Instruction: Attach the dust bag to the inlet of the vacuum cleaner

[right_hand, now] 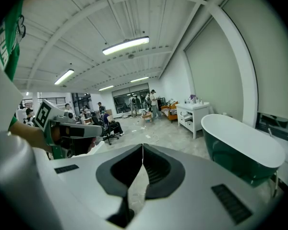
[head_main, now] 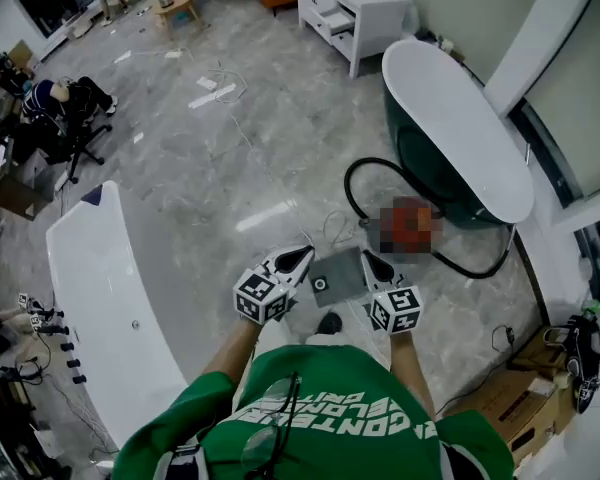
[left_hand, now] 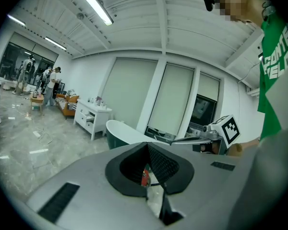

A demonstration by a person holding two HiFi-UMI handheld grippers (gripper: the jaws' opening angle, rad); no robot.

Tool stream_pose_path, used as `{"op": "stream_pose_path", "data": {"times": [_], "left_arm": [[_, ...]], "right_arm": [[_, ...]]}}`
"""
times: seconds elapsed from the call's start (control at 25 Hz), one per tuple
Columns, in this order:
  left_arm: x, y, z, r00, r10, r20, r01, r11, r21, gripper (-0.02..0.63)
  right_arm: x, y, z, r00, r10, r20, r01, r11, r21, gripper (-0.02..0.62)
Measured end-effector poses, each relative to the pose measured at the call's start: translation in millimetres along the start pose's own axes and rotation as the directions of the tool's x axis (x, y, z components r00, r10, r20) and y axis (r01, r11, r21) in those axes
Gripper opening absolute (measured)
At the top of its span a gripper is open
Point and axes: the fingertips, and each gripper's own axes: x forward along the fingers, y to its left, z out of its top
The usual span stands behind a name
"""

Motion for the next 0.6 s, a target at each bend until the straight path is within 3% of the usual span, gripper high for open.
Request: {"op": "stream_pose_path", "data": {"times": [0.36,0.6], "left_arm": [[-22.8,46.3,0.5,0.999,-0.035,-0.035,0.035,0.999,0.006,0.005],[-12.8,71.1,-8.5,0.996,-0.068,-0.059,0.069,0.997,0.025,0.005]], "right_arm": [[50.2,38.8,6.2,0.999,0.023,-0.034,-0.024,0.999,-0.027,0.009],[79.3,37.9,0.7,0.998,0.021,-0.06,-0.024,0.999,-0.038,0.009]]}}
